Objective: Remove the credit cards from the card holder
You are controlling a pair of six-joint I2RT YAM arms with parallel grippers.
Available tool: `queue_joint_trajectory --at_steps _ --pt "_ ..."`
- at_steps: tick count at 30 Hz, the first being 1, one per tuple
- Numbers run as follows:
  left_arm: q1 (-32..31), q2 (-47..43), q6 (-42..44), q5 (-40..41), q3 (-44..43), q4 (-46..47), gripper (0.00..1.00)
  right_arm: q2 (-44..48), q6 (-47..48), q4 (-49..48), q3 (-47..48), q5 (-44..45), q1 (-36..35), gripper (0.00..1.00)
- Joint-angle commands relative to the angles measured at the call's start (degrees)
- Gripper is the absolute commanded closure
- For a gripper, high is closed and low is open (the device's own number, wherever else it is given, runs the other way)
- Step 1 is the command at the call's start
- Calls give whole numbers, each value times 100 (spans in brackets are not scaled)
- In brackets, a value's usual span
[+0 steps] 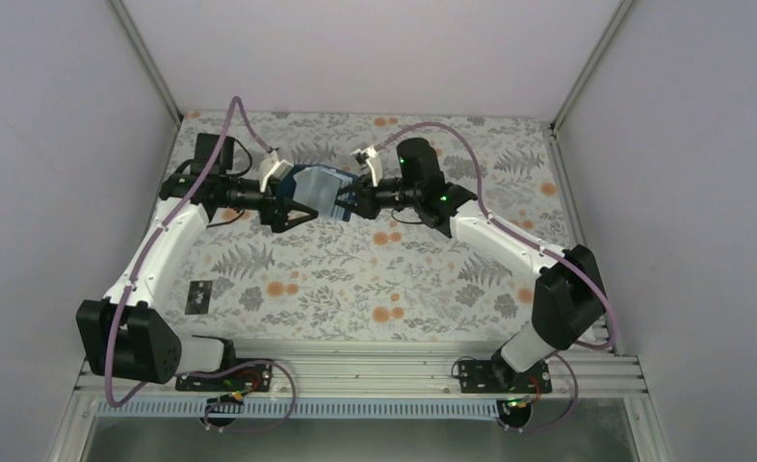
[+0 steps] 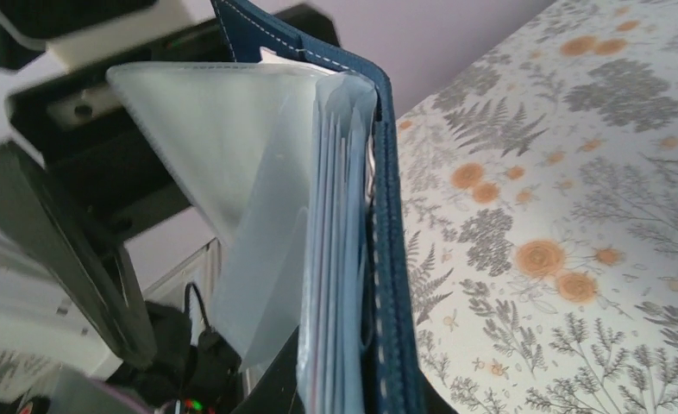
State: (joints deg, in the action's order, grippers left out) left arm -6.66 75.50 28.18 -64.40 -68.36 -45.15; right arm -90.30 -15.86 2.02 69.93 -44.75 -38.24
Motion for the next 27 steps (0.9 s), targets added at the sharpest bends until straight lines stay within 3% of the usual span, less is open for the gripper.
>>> queue_joint_trajectory --at_steps 1,10,17,21,27 --pt "-188 -42 -136 1239 -251 282 0 -69 -903 31 408 732 -106 96" --pt "-1260 215 -120 3593 -743 321 0 -281 -1349 522 906 1458 -390 96" --pt "-1280 320 -265 4973 -803 613 4 -49 -991 702 892 1067 -390 96" --pt "-1162 324 -306 4769 -974 539 21 107 -748 883 787 959 -378 96" --pt "-767 365 -389 4312 -985 432 24 320 -427 963 689 593 -292 96"
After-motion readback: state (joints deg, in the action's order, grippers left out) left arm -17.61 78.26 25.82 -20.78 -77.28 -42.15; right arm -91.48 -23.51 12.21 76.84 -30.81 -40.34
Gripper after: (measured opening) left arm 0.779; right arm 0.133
